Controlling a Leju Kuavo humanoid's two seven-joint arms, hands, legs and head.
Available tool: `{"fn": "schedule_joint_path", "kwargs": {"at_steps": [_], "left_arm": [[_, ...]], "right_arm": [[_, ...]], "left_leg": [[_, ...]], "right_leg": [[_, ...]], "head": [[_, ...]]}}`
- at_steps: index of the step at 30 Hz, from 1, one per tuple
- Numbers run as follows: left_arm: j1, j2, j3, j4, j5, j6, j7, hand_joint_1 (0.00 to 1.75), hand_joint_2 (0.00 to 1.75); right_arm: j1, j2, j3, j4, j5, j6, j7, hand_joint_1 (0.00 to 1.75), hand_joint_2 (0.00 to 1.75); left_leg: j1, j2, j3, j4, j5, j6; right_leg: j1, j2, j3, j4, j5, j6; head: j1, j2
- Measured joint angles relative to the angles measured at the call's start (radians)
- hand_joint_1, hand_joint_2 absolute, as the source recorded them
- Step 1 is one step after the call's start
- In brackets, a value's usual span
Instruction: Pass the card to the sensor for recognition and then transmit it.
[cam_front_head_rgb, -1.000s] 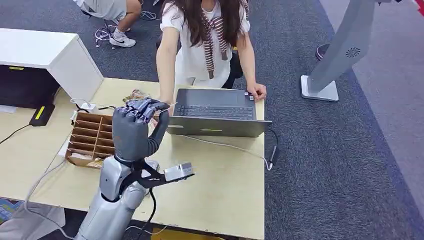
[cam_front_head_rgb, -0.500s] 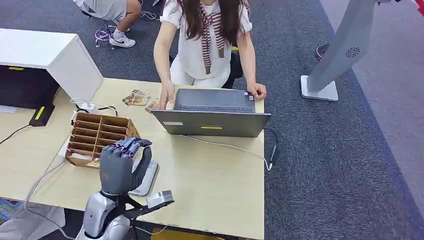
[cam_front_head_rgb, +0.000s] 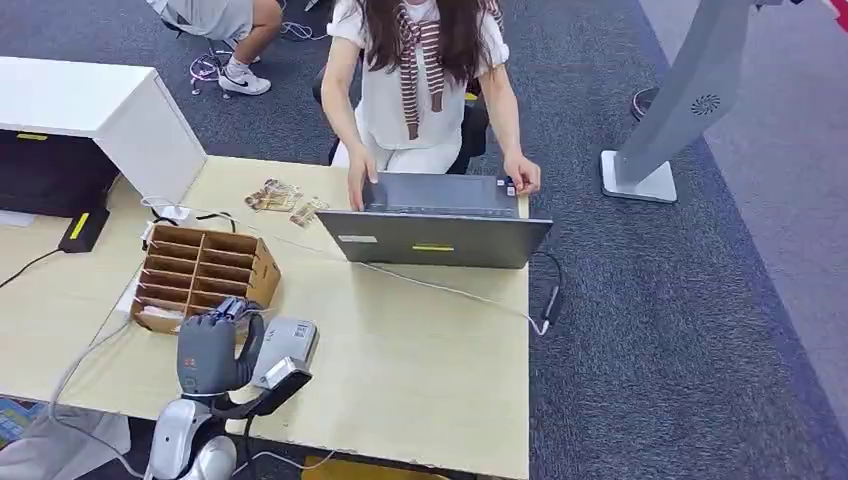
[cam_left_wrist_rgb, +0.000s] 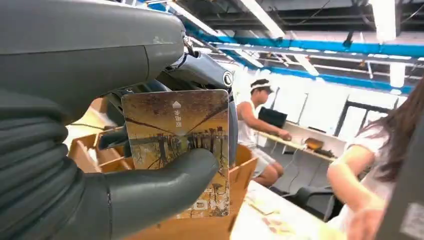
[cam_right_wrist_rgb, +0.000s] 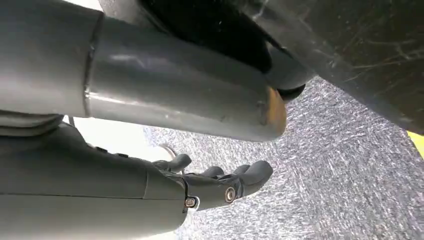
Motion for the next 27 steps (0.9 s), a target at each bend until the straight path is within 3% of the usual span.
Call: {"fn": "schedule_joint_path", "kwargs": {"at_steps": [8,15,27], "left_arm": [[-0.014,0.002,0.011,0.052,-0.017,-0.026,-0.002,1.75,1.75],[-0.030,0.022,0.010,0.093,-0.071,-0.124,0.005,1.75,1.75],[-0.045,0.055,-0.011,0.122,-0.093,-0.209,0.034,1.75,1.75]], "right_arm": [[-0.002,0.000,0.000,0.000,0.003,0.001,-0.002,0.00,0.00],[-0.004,0.000,0.000,0.000,0.006,0.015,-0.007,0.00,0.00],[-0.006,0.000,0.000,0.000,0.021,0.026,-0.009,0.00,0.00]], "left_leg": [[0.000,0.000,0.000,0.000,0.000,0.000],[0.000,0.000,0.000,0.000,0.000,0.000],[0.000,0.000,0.000,0.000,0.000,0.000]], "right_leg": [[0.000,0.000,0.000,0.000,0.000,0.000],[0.000,0.000,0.000,0.000,0.000,0.000],[0.000,0.000,0.000,0.000,0.000,0.000]], "head": [[0.000,0.000],[0.000,0.000],[0.000,0.000]]}}
